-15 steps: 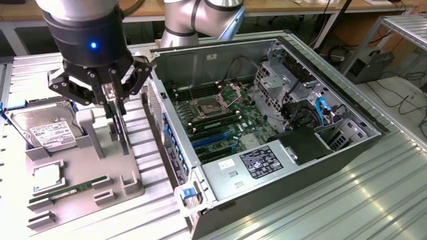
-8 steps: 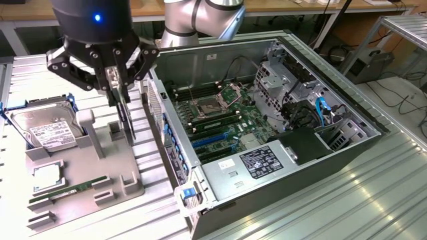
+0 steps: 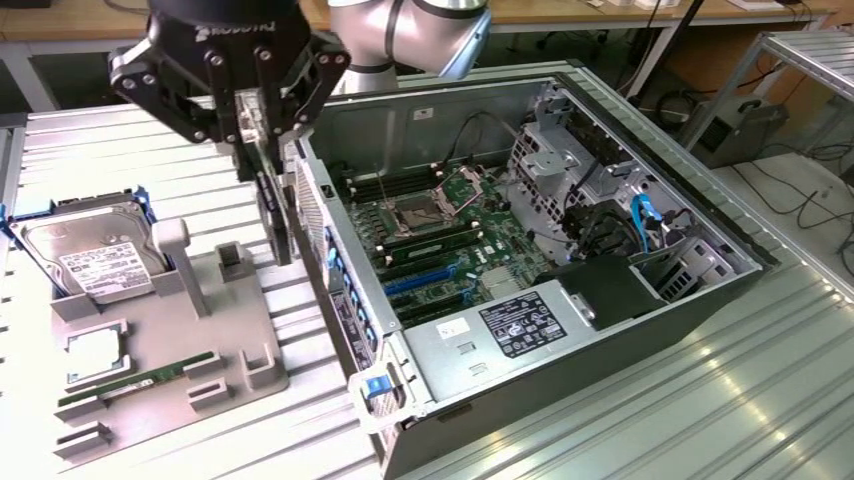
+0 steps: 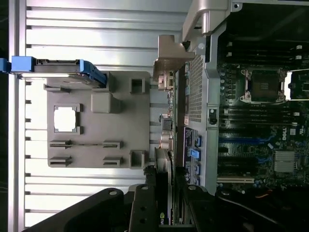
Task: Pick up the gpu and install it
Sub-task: 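Pick up the gpu and move the gpu toward the slot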
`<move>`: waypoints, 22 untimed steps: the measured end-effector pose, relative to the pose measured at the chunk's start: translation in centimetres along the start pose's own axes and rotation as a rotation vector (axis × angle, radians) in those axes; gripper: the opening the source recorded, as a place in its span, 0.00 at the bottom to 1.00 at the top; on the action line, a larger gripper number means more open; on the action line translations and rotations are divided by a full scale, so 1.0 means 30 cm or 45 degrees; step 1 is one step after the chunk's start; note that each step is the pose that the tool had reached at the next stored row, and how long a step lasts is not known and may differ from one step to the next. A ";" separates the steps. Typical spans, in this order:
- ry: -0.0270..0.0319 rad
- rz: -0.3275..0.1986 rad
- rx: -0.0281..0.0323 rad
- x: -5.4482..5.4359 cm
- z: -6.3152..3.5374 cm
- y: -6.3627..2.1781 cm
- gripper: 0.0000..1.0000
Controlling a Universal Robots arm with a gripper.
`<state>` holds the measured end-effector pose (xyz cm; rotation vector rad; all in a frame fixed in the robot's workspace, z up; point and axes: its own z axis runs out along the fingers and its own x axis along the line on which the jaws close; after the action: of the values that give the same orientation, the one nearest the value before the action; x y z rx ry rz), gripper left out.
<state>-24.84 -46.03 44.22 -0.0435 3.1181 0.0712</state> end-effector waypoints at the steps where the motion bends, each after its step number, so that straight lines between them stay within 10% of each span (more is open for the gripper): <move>1: 0.0011 0.000 -0.0020 -0.015 -0.009 -0.003 0.26; 11: 0.0076 0.001 -0.0158 -0.174 -0.021 -0.018 0.26; 22: 0.0103 0.001 -0.0062 -0.382 0.047 -0.024 0.26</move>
<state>-13.34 -46.39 43.03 -0.0431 3.1261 0.0787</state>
